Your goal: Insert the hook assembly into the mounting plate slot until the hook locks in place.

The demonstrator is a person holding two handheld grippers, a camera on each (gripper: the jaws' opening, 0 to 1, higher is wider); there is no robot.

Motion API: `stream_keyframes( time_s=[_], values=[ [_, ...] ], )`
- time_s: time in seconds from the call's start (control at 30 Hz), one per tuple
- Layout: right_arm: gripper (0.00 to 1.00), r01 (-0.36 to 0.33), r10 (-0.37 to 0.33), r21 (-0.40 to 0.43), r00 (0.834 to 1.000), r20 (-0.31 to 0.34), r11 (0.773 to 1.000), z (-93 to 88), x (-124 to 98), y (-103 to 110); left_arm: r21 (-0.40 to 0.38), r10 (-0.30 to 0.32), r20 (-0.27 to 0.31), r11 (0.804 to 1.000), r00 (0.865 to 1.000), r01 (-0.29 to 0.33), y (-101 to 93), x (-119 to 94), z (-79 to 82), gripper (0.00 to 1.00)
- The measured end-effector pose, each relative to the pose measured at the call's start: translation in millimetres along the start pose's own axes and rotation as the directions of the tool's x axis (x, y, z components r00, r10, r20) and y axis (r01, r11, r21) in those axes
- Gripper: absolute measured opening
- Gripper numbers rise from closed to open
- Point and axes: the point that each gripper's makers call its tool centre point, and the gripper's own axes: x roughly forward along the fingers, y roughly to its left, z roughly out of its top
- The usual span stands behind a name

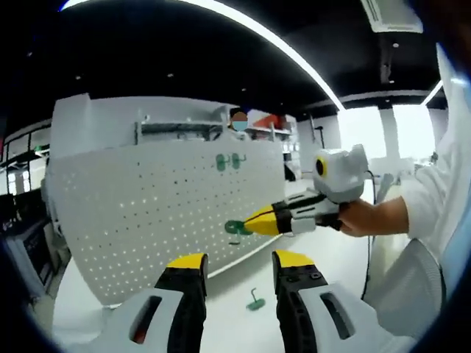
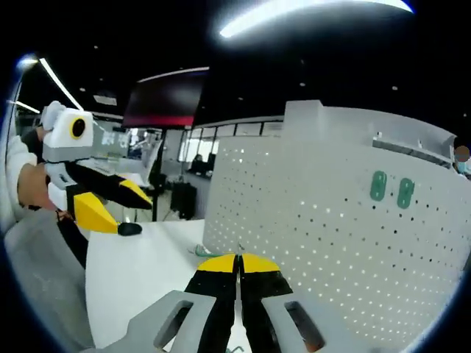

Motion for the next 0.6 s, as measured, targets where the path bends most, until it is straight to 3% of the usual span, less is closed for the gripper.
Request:
stream_keyframes(
  time_s=[0.6],
  values=[
    [0.00, -0.064, 0.064, -0.006, 0.994, 0.093, 0.998, 31.1, 5.5, 25.2, -0.077, -0.025, -0.026, 0.997, 0.999, 0.023, -0.5, 19.7, 2.7, 0.31]
  ],
)
